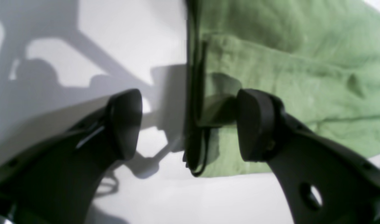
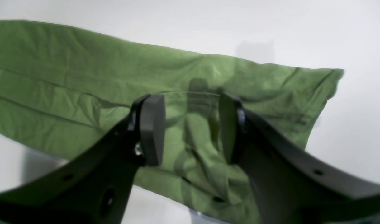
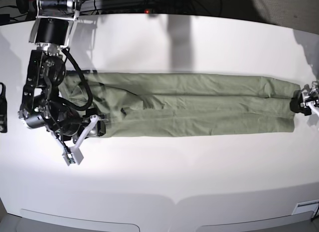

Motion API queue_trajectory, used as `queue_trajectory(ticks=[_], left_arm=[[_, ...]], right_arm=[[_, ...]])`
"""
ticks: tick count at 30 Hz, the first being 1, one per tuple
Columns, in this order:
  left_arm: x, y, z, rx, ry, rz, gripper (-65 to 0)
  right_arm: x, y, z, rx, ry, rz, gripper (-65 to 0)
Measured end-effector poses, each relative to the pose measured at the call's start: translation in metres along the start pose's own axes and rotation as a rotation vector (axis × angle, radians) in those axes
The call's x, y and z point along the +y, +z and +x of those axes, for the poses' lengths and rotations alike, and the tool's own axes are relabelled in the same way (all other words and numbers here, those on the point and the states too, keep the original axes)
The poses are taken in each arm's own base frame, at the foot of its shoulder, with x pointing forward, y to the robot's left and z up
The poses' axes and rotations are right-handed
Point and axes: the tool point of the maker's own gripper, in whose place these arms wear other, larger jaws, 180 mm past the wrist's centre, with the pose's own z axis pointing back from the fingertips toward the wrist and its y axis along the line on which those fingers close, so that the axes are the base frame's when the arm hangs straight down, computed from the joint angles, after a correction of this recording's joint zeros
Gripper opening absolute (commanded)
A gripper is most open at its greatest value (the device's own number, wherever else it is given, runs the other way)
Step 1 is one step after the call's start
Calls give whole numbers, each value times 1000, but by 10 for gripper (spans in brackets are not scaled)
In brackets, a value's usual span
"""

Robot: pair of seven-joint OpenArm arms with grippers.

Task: Fold the T-shirt properly
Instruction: 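Grasp the strip end with the left gripper and lift it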

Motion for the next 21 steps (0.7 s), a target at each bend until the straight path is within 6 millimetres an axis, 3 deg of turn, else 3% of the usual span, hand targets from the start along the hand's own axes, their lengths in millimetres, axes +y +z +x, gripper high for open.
queue_trajectory(ticks=[4,10,21], left_arm=[[-11,0,-7,16,100,-83,-200],[-49,-4,-17,76,190,-261,-200],[-53,-7,-12,44,198,-274,-200]], right_arm=[[0,0,0,0,0,-1,-364],[0,0,0,-1,0,0,-364],[0,0,0,0,0,-1,-364]])
